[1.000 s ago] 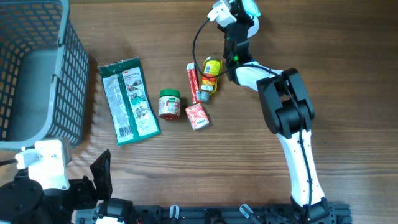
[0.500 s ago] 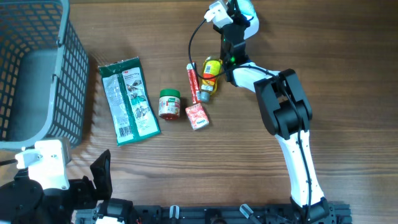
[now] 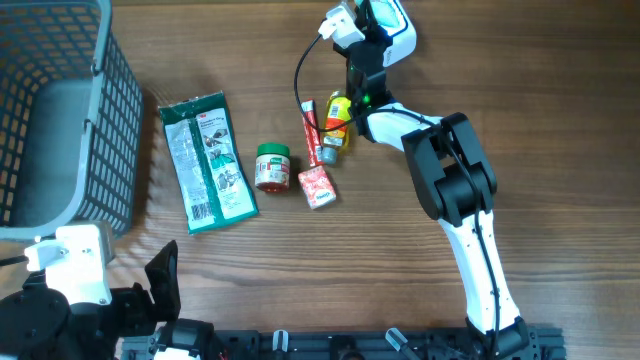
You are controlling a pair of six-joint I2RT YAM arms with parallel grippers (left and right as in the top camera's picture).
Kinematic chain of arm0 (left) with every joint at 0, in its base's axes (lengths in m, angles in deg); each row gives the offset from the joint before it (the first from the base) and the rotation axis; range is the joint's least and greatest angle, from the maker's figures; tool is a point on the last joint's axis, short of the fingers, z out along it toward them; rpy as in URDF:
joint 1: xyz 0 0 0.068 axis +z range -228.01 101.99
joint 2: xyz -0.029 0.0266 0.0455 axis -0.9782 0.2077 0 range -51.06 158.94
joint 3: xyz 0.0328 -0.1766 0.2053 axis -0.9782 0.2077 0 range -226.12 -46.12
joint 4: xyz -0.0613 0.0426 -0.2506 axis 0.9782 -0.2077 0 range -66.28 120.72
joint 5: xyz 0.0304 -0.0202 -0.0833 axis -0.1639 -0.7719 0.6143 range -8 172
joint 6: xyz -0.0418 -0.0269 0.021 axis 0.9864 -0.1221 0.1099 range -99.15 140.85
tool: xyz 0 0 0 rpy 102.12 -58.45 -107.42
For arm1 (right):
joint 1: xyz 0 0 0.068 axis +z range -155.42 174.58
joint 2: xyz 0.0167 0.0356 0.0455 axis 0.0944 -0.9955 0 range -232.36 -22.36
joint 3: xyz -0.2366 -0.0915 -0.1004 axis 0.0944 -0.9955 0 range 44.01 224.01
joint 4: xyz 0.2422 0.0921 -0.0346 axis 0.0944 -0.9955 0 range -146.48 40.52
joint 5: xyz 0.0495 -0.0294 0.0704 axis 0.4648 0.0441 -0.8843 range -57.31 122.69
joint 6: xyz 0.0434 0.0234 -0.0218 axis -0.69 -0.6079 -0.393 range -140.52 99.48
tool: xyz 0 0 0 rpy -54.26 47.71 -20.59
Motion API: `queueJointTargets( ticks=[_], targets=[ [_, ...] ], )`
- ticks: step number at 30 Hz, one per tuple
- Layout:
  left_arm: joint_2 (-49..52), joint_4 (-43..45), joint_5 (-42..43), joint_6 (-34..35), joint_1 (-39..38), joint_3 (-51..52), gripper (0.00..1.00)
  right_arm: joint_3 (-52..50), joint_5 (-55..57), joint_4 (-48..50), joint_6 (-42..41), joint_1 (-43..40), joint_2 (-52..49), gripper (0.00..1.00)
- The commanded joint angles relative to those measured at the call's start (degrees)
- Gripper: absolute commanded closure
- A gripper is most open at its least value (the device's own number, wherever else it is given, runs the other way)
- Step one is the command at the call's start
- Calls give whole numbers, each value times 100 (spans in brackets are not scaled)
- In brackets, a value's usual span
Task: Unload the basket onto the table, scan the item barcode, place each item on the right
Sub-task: 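Hold the wipes pack in front of the scanner window, then carry the wipes pack to the right and drop it there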
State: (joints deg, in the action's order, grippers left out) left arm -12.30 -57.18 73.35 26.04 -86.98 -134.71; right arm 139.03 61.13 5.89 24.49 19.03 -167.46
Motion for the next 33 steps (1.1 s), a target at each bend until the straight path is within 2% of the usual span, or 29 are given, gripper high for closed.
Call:
queueJointTargets(
  ticks=[1, 6, 9, 12, 15, 18, 22, 24, 27, 33],
  targets=[
    [-4, 11, 48, -70, 20, -2, 0, 116, 205, 273, 188, 7, -85, 95],
    [-4, 11, 48, -70, 20, -2, 0, 129, 420, 726, 610, -63, -85, 96],
    [-4, 11, 50, -70, 20, -2, 0, 181, 1056, 883, 573, -85, -83, 96],
    [-4, 11, 50, -70, 20, -2, 0, 334, 2328, 850, 291, -125, 46, 96],
    [-4, 11, 48, -70, 20, -2, 0, 334, 2817, 326, -162, -205, 313, 96],
    [-4, 11, 50, -70, 20, -2, 0, 334, 2999, -826, -859, -313, 804, 96],
    [-4, 11, 50, -70, 20, -2, 0, 334, 2564, -3189, -2514, -507, 1685, 96],
    [-4, 11, 48, -70, 20, -2, 0, 334, 1849, -4800, -3792, -728, 2328, 96],
    [-4, 11, 50, -70, 20, -2, 0, 332, 717, -6393, -4990, -1123, 2994, 96],
    [-4, 11, 50, -70, 20, -2, 0, 293, -1460, -8155, -6192, -2264, 3362, 96]
  ],
)
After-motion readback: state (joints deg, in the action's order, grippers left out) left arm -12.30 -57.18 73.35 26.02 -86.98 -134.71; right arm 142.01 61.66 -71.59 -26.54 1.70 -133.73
